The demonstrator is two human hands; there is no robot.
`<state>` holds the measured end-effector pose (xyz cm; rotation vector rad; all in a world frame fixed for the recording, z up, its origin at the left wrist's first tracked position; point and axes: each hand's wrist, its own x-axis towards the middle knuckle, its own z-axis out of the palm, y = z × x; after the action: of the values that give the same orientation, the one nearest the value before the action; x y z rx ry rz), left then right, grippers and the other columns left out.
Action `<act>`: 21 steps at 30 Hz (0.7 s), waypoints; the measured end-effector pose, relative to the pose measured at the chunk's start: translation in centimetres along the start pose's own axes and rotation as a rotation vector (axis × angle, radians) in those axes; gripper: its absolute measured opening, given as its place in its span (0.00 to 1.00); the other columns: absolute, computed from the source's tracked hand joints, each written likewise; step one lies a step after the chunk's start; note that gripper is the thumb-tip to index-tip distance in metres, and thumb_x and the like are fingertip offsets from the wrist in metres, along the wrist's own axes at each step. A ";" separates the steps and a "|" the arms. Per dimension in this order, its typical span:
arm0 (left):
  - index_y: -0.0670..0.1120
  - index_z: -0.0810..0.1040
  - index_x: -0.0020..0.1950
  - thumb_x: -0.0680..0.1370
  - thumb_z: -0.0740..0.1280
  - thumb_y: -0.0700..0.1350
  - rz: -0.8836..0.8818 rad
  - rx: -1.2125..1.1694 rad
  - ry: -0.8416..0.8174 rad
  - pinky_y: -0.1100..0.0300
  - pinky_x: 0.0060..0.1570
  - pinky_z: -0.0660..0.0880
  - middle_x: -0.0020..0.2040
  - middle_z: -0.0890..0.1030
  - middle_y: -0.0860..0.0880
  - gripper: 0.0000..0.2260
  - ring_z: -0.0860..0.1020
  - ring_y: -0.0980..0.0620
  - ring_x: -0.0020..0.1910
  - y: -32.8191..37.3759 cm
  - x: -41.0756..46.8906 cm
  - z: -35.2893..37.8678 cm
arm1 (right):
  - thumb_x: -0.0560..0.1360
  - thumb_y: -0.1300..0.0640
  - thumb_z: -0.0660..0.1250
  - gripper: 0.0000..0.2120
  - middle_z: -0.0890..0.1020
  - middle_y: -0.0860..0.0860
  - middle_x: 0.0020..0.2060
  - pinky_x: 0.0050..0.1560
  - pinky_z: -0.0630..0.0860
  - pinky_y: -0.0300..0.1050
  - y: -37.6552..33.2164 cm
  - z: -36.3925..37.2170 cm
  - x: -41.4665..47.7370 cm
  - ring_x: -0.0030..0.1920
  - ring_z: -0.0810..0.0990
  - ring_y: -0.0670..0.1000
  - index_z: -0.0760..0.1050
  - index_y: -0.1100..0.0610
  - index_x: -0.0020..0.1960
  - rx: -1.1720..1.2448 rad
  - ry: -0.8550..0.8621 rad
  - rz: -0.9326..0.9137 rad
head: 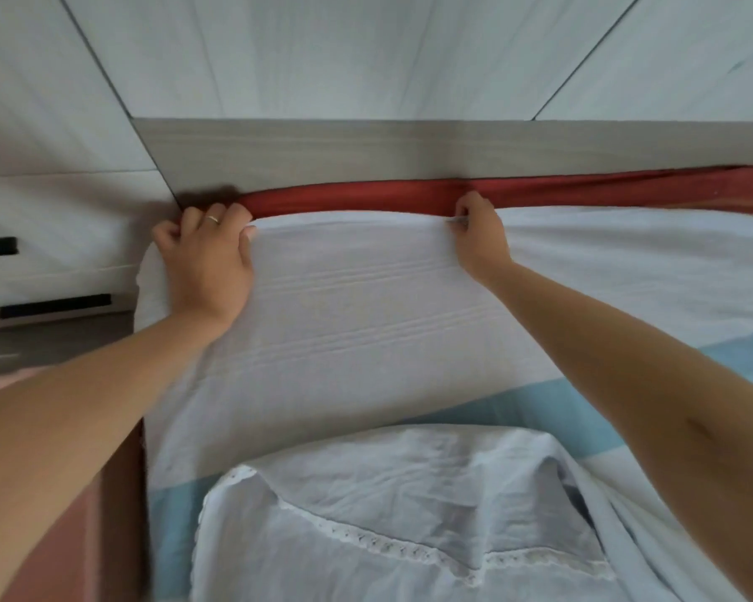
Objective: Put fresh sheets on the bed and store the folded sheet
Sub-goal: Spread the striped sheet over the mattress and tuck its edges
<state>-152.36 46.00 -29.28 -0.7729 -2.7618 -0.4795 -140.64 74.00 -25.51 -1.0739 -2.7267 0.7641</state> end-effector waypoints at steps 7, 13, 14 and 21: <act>0.45 0.74 0.47 0.78 0.58 0.44 0.015 -0.040 0.034 0.51 0.49 0.58 0.43 0.77 0.42 0.07 0.71 0.41 0.45 0.0 -0.3 0.6 | 0.79 0.55 0.57 0.14 0.70 0.56 0.61 0.47 0.66 0.46 -1.8 2.3 -1.1 0.55 0.74 0.59 0.68 0.59 0.63 -0.105 -0.097 0.037; 0.45 0.75 0.43 0.78 0.61 0.51 0.003 0.031 -0.020 0.50 0.54 0.55 0.42 0.78 0.44 0.11 0.71 0.41 0.49 -3.8 0.1 -2.2 | 0.79 0.60 0.59 0.13 0.72 0.61 0.58 0.48 0.66 0.38 -6.9 4.2 -1.5 0.56 0.73 0.58 0.71 0.65 0.61 0.074 -0.271 0.004; 0.44 0.75 0.44 0.79 0.60 0.50 -0.006 0.050 -0.038 0.47 0.55 0.56 0.44 0.78 0.43 0.11 0.71 0.40 0.50 -4.5 0.2 -2.3 | 0.79 0.59 0.59 0.12 0.73 0.59 0.55 0.42 0.68 0.34 -7.1 4.5 -1.3 0.51 0.75 0.56 0.72 0.63 0.60 0.163 -0.266 0.066; 0.40 0.68 0.65 0.81 0.56 0.48 -0.252 -0.003 -0.246 0.42 0.62 0.62 0.70 0.64 0.37 0.16 0.62 0.39 0.69 -2.9 0.4 -1.3 | 0.74 0.61 0.68 0.25 0.65 0.53 0.63 0.59 0.69 0.34 -6.2 4.8 -3.9 0.59 0.68 0.46 0.65 0.55 0.69 0.693 -0.172 0.230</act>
<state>-154.12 43.35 -28.67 -0.5158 -3.1088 -0.4618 -142.86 65.61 -26.29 -1.1745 -2.1561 1.7304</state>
